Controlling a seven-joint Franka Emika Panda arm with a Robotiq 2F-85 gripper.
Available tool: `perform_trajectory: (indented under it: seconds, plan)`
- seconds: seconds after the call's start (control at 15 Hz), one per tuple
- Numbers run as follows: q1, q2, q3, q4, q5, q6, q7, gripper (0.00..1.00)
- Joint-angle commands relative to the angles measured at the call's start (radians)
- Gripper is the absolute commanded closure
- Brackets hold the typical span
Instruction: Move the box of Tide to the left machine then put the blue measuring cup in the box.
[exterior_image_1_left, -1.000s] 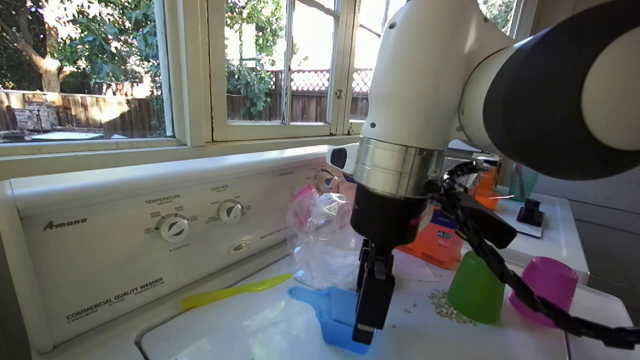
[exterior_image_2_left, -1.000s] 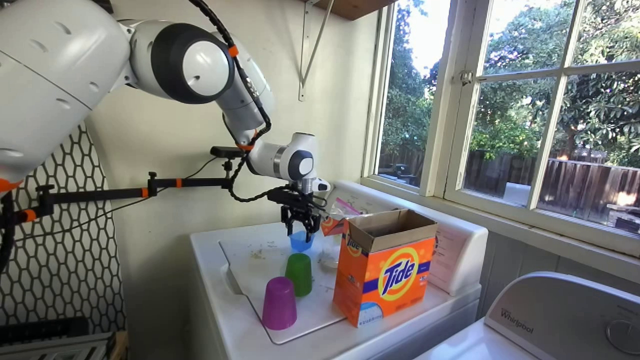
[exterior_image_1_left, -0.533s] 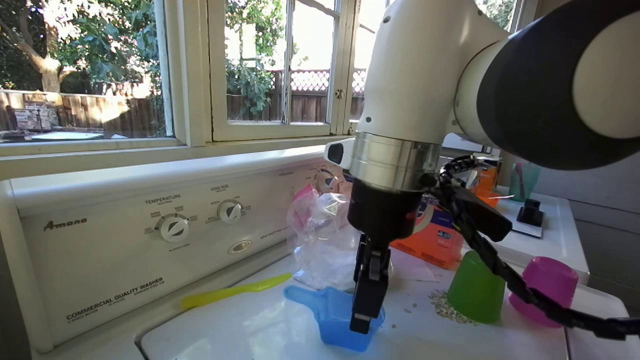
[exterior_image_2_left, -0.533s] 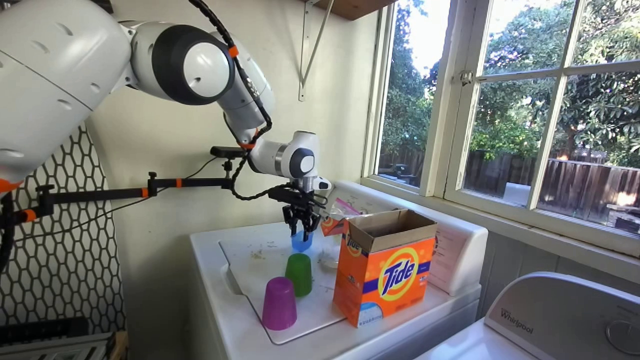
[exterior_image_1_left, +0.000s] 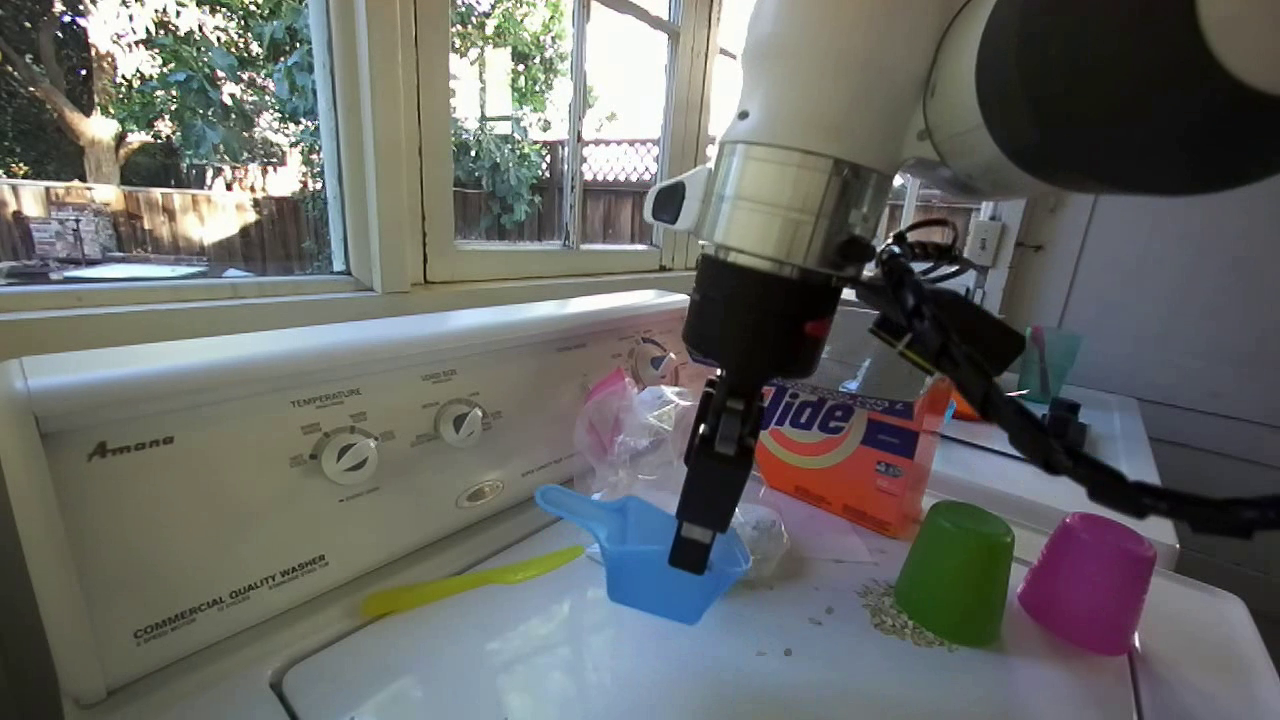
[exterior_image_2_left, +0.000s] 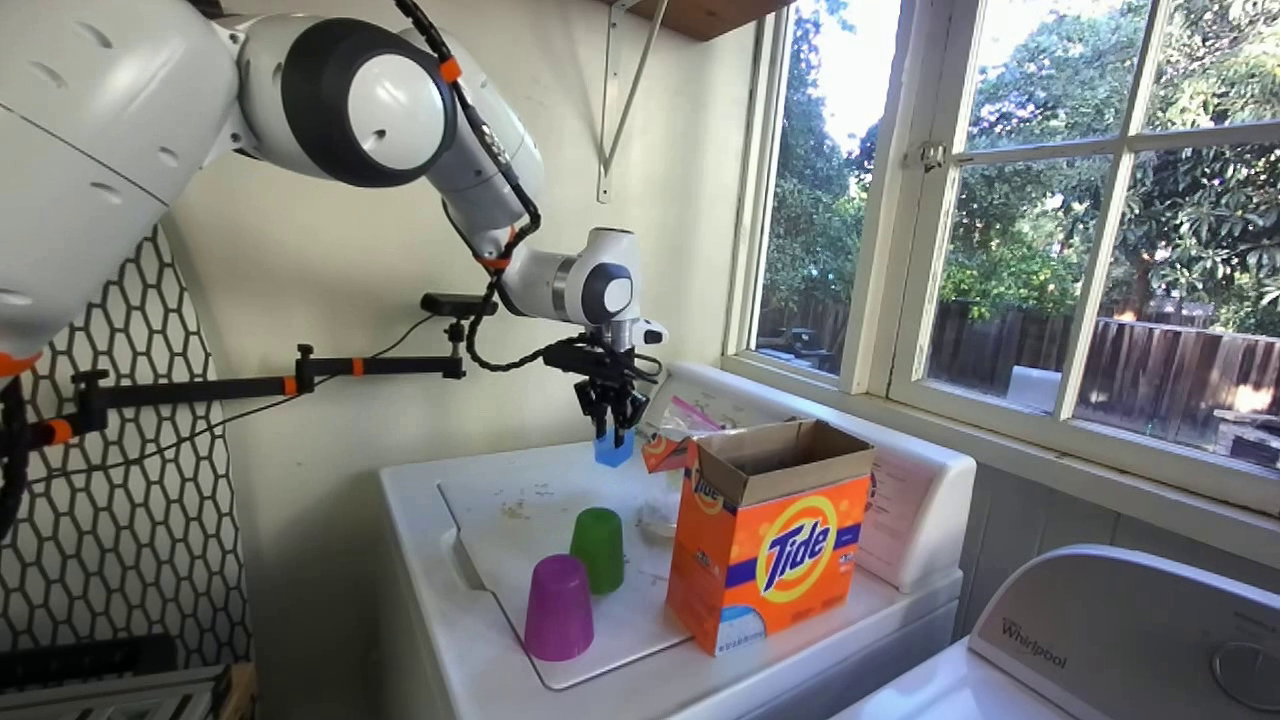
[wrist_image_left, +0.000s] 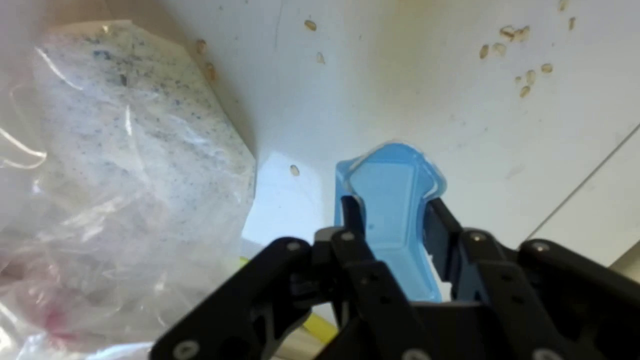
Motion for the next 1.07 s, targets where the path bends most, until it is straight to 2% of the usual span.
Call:
perform_trajectory:
  seconds: [0.0, 0.2, 0.33, 0.53, 0.6, 1.0]
  plan:
    - [-0.017, -0.083, 0.002, -0.044, 0.011, -0.004, 0.035, 0.92]
    - [-0.032, -0.121, -0.003, -0.051, 0.012, -0.002, 0.060, 0.92]
    - [-0.044, -0.114, 0.002, -0.044, 0.019, -0.015, 0.053, 0.84]
    - [-0.057, -0.068, 0.011, -0.037, 0.037, -0.042, 0.032, 0.84]
    - [-0.061, -0.049, 0.015, -0.037, 0.046, -0.047, 0.021, 0.78]
    - [-0.071, 0.049, 0.018, -0.026, 0.072, -0.063, -0.027, 0.74]
